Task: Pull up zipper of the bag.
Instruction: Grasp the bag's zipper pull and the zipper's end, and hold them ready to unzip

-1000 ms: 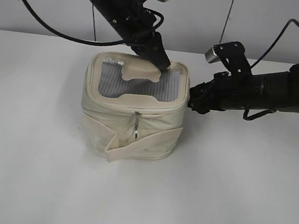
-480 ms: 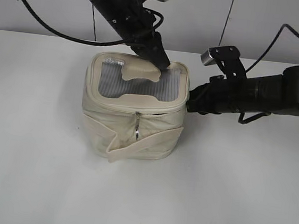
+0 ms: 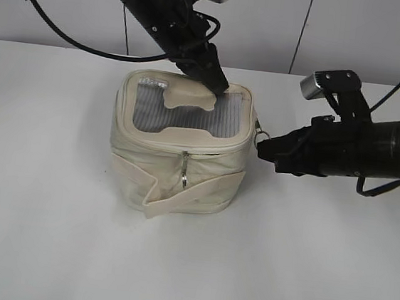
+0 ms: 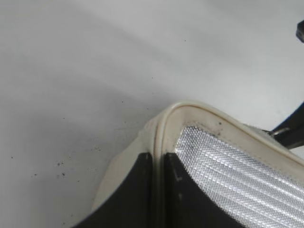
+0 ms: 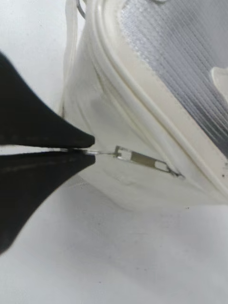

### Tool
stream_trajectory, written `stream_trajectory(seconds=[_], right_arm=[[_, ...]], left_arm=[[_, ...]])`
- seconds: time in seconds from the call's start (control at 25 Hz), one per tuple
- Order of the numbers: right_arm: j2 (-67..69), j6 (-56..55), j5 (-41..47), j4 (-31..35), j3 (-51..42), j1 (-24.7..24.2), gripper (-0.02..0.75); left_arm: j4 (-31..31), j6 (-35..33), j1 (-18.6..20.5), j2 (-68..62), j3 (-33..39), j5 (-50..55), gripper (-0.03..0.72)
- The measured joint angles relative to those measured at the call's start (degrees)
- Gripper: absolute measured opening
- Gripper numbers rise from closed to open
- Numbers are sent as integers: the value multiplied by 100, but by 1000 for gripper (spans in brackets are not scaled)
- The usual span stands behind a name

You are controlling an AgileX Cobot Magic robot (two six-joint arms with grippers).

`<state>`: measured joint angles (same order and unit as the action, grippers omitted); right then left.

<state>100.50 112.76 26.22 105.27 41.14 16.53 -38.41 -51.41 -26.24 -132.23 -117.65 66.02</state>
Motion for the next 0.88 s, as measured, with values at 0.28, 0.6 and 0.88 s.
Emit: stream_trajectory(seconds=[0.28, 0.6, 0.88], right_arm=[[-549, -104, 277, 147, -864, -2, 11], [-618, -378, 522, 187, -900, 1114, 11], [-339, -817, -422, 140, 198, 2337, 17]], left_arm=[[0, 331, -16, 0, 0, -40, 41], [36, 802, -23, 0, 0, -112, 41], [89, 1123, -23, 0, 0, -145, 41]])
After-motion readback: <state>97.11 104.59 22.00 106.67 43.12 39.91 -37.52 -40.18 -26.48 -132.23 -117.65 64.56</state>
